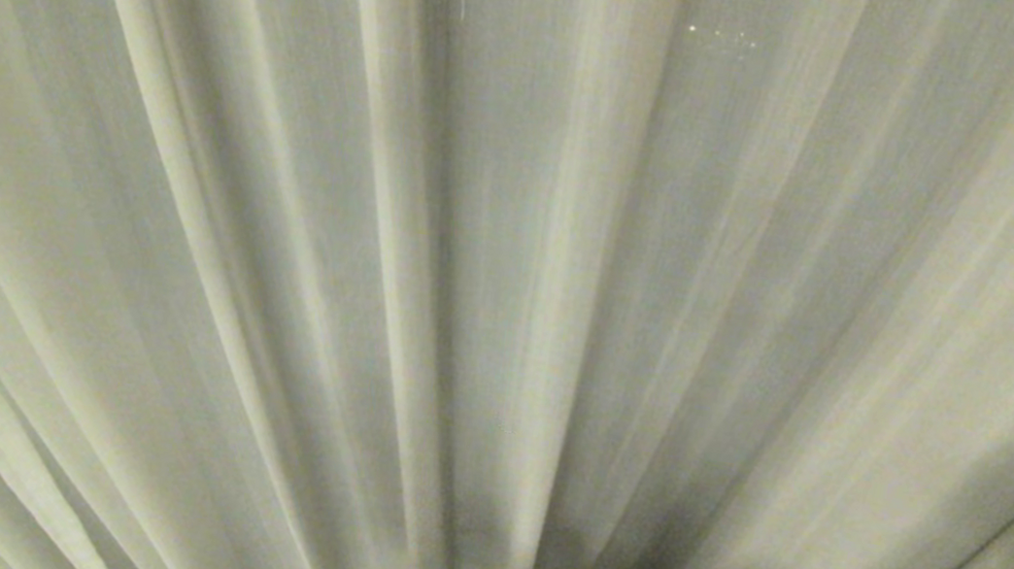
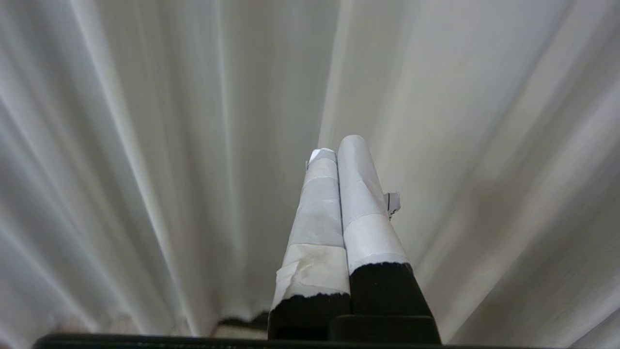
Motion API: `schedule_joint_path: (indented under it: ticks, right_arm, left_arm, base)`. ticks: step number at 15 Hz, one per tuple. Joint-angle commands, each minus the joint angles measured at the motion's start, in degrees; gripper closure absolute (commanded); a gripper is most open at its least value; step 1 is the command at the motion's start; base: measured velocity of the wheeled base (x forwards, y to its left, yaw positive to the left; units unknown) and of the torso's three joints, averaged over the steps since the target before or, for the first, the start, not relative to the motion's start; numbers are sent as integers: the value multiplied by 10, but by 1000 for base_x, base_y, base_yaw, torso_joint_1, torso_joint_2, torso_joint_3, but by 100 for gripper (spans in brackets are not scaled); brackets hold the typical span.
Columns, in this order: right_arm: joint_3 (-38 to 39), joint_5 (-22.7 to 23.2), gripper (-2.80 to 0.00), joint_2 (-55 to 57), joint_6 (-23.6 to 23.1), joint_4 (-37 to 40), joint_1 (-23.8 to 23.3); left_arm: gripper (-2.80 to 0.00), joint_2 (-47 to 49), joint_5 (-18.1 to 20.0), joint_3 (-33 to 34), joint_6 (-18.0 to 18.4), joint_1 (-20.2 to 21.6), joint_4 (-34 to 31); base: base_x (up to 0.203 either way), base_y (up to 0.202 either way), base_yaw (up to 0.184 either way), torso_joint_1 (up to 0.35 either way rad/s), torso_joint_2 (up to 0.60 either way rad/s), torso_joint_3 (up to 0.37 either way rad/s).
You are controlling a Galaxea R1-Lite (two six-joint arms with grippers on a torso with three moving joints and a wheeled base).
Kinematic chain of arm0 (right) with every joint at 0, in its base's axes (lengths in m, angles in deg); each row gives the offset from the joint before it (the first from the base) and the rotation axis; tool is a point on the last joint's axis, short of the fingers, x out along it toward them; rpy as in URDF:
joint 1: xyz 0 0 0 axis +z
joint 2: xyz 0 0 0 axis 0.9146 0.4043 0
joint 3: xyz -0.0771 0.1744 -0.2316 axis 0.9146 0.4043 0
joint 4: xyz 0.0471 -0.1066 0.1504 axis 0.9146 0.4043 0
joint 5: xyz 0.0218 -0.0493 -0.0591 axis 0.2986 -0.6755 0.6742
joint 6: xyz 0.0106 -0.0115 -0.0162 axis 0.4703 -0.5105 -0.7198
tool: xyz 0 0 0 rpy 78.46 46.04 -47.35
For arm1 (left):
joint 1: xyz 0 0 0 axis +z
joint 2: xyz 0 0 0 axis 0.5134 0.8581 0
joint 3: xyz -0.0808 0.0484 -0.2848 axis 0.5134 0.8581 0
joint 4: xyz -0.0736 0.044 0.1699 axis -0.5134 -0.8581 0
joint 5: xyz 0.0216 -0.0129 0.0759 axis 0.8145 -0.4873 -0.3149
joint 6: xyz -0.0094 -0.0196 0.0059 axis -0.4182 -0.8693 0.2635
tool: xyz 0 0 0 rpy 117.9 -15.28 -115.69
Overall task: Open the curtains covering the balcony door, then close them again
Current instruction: Close the outer curtains on both sides
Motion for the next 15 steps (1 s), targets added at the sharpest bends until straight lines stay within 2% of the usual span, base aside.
schedule_joint_path:
  ticks: [1, 2, 4, 6, 9, 11, 15]
  right_arm:
    - [-90, -28, 0, 117, 3, 7, -43]
    - [-127, -53, -280, 158, 4, 24, -88]
    - [-191, -79, -280, 220, 4, 87, -176]
    - [-235, -86, -280, 270, 1, 147, -263]
    - [-270, -60, -280, 327, -13, 165, -360]
    - [-286, -46, -280, 359, -10, 125, -388]
    - [-340, -45, -280, 463, 24, 61, -423]
  left_arm:
    - [0, -1, 0, 0, 0, 0, 0]
    - [0, -1, 0, 0, 0, 0, 0]
    - [0, -1, 0, 0, 0, 0, 0]
    - [0, -1, 0, 0, 0, 0, 0]
    - [0, -1, 0, 0, 0, 0, 0]
    - [0, -1, 0, 0, 0, 0, 0]
    - [0, -1, 0, 0, 0, 0, 0]
  base:
    - [0, 0, 0, 0, 0, 0]
    - [0, 0, 0, 0, 0, 0]
    - [0, 0, 0, 0, 0, 0]
    - [0, 0, 0, 0, 0, 0]
    - [0, 0, 0, 0, 0, 0]
    - [0, 0, 0, 0, 0, 0]
    - [0, 0, 0, 0, 0, 0]
